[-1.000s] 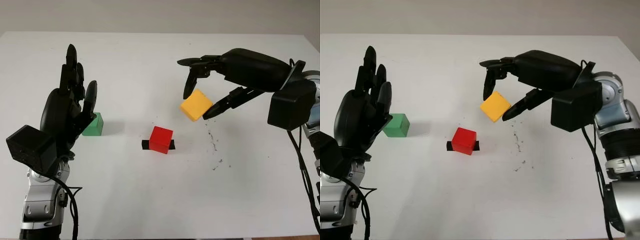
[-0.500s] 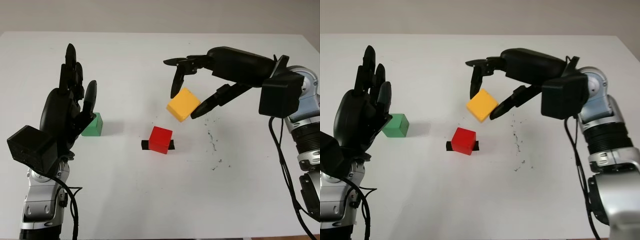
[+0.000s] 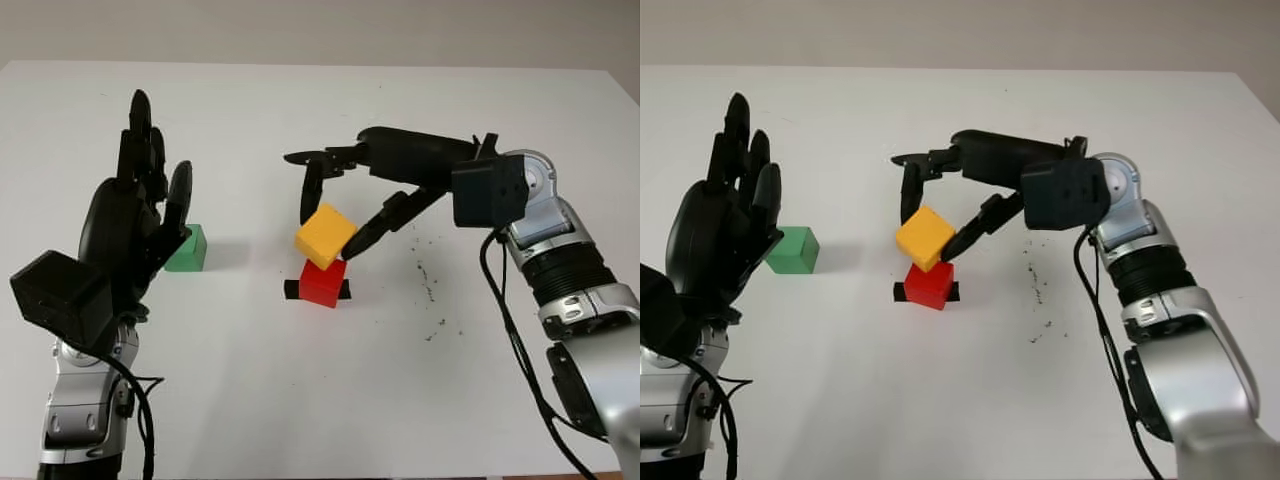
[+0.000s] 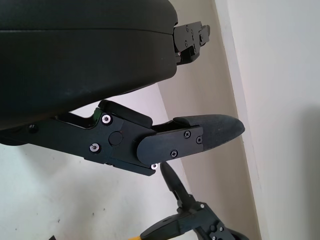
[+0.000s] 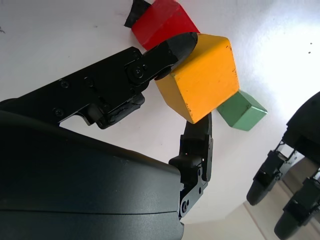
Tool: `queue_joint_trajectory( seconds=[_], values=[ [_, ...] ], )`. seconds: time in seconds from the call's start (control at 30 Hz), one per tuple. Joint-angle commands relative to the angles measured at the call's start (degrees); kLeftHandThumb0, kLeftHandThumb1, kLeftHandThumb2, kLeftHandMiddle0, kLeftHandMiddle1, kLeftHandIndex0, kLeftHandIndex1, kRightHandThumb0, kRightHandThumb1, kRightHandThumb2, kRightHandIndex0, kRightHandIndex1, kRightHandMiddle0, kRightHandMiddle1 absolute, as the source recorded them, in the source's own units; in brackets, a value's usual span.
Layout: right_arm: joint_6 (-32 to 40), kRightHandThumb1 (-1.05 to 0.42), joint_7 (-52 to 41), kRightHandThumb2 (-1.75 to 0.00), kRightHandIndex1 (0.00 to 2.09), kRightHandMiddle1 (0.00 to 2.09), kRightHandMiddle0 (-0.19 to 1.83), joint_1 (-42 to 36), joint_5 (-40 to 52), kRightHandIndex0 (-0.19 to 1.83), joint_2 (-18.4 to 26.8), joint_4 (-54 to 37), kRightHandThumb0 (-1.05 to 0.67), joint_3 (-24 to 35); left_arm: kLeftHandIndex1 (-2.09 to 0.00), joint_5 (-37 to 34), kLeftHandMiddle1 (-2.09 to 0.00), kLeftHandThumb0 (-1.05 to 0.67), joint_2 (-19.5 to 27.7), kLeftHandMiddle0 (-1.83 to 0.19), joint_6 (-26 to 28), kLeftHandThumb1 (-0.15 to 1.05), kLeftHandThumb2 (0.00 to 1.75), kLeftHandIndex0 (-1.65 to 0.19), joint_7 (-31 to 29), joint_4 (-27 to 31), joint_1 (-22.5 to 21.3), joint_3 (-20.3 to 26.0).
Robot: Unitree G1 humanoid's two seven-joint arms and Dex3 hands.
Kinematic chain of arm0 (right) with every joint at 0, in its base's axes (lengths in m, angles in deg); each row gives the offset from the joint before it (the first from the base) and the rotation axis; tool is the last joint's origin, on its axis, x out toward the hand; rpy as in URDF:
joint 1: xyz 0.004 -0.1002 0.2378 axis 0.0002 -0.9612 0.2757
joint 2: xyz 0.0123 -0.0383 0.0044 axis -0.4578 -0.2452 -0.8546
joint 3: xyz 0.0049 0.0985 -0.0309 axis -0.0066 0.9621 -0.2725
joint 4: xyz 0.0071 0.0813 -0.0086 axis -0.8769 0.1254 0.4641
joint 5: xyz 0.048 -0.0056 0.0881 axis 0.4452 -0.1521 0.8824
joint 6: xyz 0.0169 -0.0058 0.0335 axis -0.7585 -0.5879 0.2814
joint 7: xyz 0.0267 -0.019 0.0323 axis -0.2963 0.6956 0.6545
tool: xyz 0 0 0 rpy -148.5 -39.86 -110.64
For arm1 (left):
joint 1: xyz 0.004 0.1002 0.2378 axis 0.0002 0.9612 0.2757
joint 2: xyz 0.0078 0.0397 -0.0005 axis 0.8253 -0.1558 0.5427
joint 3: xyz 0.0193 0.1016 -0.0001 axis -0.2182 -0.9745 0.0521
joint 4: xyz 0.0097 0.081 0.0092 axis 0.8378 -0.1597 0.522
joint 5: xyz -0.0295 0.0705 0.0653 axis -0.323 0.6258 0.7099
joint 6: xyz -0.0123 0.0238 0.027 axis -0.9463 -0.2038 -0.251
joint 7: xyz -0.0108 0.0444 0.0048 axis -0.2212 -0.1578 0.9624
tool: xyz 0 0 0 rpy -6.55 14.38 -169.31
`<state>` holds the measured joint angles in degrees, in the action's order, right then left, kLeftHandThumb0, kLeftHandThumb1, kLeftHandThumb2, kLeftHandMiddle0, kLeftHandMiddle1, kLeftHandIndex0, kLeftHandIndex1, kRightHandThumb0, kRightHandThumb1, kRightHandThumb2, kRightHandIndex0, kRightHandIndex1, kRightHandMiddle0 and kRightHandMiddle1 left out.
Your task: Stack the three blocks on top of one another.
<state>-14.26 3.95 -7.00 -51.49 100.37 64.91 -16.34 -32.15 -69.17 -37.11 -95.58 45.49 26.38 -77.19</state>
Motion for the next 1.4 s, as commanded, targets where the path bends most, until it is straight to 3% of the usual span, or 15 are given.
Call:
queue_joint_trajectory(
  seconds=[0.0,1.0,1.07,1.23,1.37],
  values=[
    [0.16,-0.93,-0.79,-0.05,0.03,1.47,0.44,1.55,0.24,0.14,-0.25,0.64,-0.48,0.05,-0.03,-0.33,-0.04,-0.68,-0.28,0.19,0.03,1.05,0.58,0.19,0.25,1.46,0.54,0.11],
    [2.92,-0.93,-3.24,-0.05,0.05,1.50,0.39,1.37,-1.91,0.14,0.36,1.02,-0.48,0.08,-0.02,-0.12,-0.05,-0.67,-0.36,0.19,-0.47,1.05,0.59,0.19,0.02,1.75,1.33,0.14],
    [3.02,-0.92,-2.18,-0.05,0.04,1.42,0.29,1.26,-2.88,0.13,0.44,0.65,-0.50,-0.19,-0.02,-0.12,-0.05,-0.67,-0.39,0.19,-0.77,1.05,0.59,0.19,-0.02,1.65,1.39,0.17],
    [2.60,-0.88,-0.38,-0.05,0.03,0.86,0.10,0.59,-3.99,0.01,0.53,-0.05,-0.58,-0.22,-0.02,-0.35,-0.05,-0.67,-0.37,0.19,-0.69,1.05,0.58,0.19,-0.17,1.52,1.33,0.27],
    [2.14,-0.88,0.01,-0.05,0.04,0.78,0.11,0.22,-3.73,-0.01,0.42,-0.58,-0.60,-0.16,-0.02,-0.15,-0.05,-0.67,-0.40,0.19,-1.15,1.05,0.58,0.19,-0.16,1.12,1.22,0.33]
  ],
)
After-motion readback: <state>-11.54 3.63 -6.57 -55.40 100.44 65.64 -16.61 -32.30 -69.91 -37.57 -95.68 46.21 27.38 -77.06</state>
